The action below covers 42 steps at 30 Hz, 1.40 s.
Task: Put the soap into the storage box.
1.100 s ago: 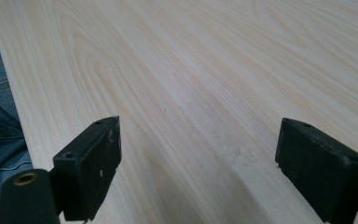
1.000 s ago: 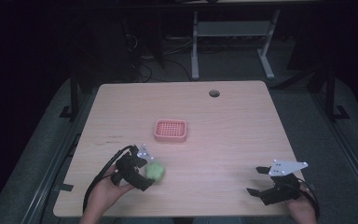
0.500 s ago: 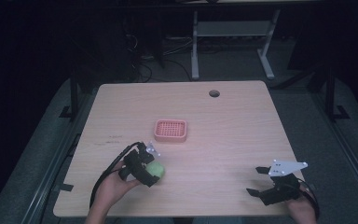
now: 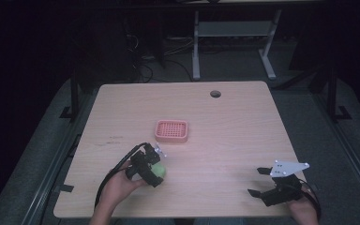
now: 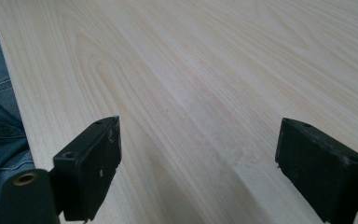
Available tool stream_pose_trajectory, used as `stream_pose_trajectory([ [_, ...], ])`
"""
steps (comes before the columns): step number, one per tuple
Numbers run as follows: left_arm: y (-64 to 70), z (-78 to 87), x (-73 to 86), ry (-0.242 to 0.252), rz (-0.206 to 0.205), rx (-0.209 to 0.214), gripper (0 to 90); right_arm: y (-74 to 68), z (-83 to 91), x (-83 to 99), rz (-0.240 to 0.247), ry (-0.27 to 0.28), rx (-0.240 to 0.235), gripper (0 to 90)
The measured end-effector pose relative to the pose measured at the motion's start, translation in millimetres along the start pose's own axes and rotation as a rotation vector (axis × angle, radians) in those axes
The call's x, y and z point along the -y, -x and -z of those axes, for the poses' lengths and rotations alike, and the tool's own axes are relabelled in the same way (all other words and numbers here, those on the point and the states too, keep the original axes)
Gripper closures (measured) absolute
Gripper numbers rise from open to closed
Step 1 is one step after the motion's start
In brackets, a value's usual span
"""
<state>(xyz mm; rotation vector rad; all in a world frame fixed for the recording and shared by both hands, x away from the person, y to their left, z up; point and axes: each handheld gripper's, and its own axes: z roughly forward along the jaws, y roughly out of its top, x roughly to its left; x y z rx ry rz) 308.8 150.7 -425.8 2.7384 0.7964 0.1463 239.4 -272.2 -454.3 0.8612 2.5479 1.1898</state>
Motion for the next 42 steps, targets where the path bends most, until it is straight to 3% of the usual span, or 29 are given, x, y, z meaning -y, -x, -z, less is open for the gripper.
stream_pose_trajectory([
  [21, -1.2, -12.1, -8.1, -0.071, 0.0, -0.006, 23.3, -0.6, 0.4, -0.4, -0.001, -0.001, 0.001, 13.8],
  [42, -0.7, -17.3, -8.5, -0.084, 0.011, -0.004, 24.7, -0.5, 0.1, -0.5, 0.005, -0.001, 0.002, 13.8],
])
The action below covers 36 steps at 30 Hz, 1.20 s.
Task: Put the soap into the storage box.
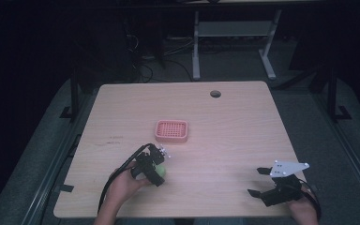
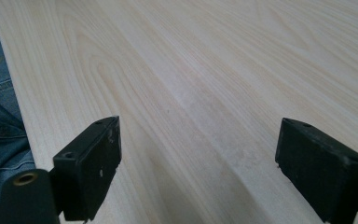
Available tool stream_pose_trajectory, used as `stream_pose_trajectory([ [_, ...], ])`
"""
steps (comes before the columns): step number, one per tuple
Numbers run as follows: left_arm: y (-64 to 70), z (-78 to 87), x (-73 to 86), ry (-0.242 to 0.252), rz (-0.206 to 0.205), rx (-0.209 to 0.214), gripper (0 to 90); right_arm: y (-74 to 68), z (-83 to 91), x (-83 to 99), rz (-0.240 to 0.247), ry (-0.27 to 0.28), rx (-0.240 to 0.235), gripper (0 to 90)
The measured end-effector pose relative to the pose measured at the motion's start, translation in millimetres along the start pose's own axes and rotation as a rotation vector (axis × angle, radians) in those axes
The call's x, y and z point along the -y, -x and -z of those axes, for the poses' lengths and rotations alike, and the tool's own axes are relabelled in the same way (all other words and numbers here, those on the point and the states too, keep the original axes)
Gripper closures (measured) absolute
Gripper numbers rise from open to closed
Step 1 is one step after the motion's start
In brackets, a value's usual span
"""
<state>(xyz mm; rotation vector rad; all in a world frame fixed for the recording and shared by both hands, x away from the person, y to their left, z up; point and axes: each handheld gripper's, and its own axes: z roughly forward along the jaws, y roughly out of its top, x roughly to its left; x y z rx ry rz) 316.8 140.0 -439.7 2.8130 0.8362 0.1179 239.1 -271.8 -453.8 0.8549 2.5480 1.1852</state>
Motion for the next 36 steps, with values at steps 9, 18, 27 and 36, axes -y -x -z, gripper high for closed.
stream_pose_trajectory([
  [9, 0.6, 0.0, -0.2, -0.003, -0.008, -0.006, 25.7, 0.1, 0.0, 0.0, 0.0, 0.001, 0.0, 13.8],
  [18, 2.0, 2.4, -1.1, 0.001, -0.005, 0.007, 26.0, 0.1, 0.3, 0.2, -0.005, 0.002, 0.0, 13.8],
  [27, 2.2, 6.3, -1.9, 0.004, -0.013, 0.013, 26.3, 0.8, 1.0, 0.6, -0.007, -0.001, 0.001, 13.8],
  [36, 0.4, 9.1, -2.0, 0.033, -0.005, 0.02, 26.5, 2.2, 1.6, 1.8, -0.009, 0.003, -0.001, 13.8],
])
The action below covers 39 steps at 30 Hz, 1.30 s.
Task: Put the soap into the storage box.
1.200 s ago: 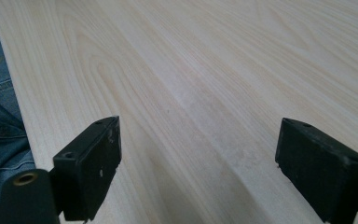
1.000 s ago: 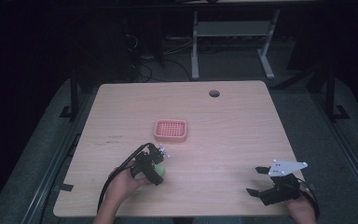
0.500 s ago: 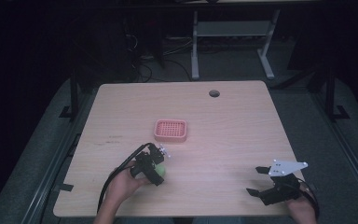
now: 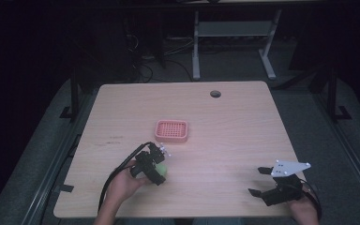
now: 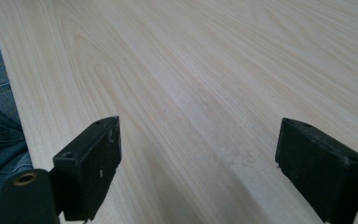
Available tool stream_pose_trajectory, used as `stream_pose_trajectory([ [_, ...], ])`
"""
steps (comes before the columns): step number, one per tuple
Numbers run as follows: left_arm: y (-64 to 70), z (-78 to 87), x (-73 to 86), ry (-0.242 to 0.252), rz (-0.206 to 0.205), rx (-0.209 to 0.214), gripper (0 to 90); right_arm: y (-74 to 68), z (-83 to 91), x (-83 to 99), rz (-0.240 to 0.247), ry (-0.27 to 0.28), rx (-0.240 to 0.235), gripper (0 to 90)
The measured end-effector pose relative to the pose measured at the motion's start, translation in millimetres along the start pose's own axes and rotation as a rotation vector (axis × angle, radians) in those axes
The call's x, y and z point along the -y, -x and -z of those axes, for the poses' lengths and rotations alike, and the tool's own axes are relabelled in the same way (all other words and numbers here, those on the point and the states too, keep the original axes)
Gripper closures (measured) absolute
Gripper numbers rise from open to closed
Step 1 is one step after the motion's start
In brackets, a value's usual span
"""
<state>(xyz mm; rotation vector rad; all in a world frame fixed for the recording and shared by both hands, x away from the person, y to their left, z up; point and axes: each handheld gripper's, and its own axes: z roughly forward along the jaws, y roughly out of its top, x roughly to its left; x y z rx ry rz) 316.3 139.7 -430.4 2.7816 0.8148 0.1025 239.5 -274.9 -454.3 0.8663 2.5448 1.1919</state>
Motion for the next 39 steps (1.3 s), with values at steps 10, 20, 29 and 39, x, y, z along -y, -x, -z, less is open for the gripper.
stream_pose_trajectory([
  [10, -2.7, 6.7, -1.0, 0.024, 0.008, 0.001, 26.5, 0.6, 0.3, 0.7, -0.007, 0.005, 0.002, 13.8],
  [20, -8.2, 12.2, -1.2, 0.039, 0.016, 0.003, 26.5, 1.3, -0.2, 1.0, -0.005, 0.003, 0.003, 13.8],
  [29, -10.2, 15.7, -3.3, 0.056, 0.015, 0.001, 26.5, 1.3, -0.4, 0.3, -0.006, 0.002, 0.003, 13.8],
  [39, -10.9, 18.3, -2.9, 0.067, 0.023, 0.002, 26.5, 1.1, -0.2, 0.5, -0.007, 0.002, 0.006, 13.7],
])
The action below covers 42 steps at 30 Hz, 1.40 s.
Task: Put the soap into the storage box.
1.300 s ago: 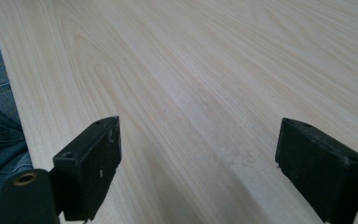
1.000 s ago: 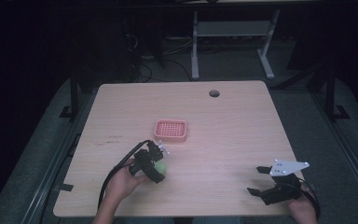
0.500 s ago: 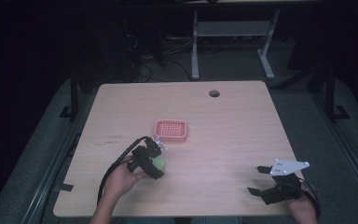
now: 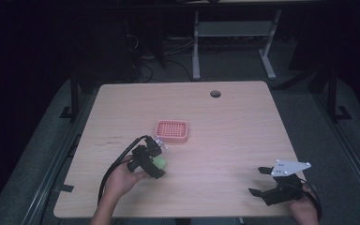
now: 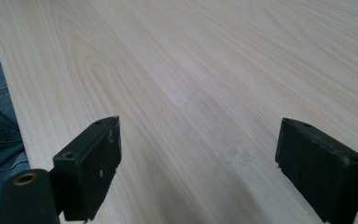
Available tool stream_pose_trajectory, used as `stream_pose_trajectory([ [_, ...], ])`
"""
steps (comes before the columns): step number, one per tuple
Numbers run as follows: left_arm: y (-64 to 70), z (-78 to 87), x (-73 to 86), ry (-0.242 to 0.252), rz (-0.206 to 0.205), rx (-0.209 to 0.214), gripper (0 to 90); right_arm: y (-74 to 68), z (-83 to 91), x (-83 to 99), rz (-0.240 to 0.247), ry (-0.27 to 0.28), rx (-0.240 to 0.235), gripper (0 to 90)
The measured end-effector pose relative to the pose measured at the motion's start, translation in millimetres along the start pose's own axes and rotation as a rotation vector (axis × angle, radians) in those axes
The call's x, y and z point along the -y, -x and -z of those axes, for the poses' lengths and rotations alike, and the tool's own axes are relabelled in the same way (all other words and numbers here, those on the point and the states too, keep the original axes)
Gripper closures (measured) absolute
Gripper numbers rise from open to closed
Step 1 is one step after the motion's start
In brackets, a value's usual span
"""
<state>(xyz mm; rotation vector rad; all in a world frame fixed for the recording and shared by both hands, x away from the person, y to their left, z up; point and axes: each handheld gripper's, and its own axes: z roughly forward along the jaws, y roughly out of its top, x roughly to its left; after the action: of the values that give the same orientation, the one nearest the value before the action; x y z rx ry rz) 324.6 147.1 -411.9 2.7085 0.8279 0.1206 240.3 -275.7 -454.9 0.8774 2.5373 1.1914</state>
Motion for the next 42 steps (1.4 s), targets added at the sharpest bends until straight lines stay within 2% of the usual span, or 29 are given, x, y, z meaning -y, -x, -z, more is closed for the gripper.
stream_pose_trajectory([
  [10, -1.3, 2.7, -2.4, 0.009, 0.005, -0.002, 26.5, -1.1, -0.2, -0.4, 0.007, 0.0, -0.004, 13.8],
  [23, -14.1, 13.5, -10.3, 0.022, 0.024, -0.006, 26.6, -0.6, 0.1, -0.8, 0.005, 0.001, -0.002, 13.8],
  [28, -21.0, 15.0, -16.9, 0.027, 0.031, 0.004, 26.5, -0.8, 0.5, -0.9, 0.01, 0.004, 0.0, 13.8],
  [32, -25.4, 15.4, -23.7, 0.007, 0.029, -0.004, 26.6, -0.9, 1.0, -0.9, 0.005, 0.004, 0.0, 13.8],
  [37, -33.3, 19.9, -33.0, 0.027, 0.045, -0.003, 26.6, -0.4, 1.1, -0.8, 0.006, 0.013, -0.002, 13.8],
  [42, -38.8, 21.4, -44.1, 0.025, 0.041, -0.011, 26.6, -0.5, 1.9, -0.8, 0.004, 0.014, 0.001, 13.8],
])
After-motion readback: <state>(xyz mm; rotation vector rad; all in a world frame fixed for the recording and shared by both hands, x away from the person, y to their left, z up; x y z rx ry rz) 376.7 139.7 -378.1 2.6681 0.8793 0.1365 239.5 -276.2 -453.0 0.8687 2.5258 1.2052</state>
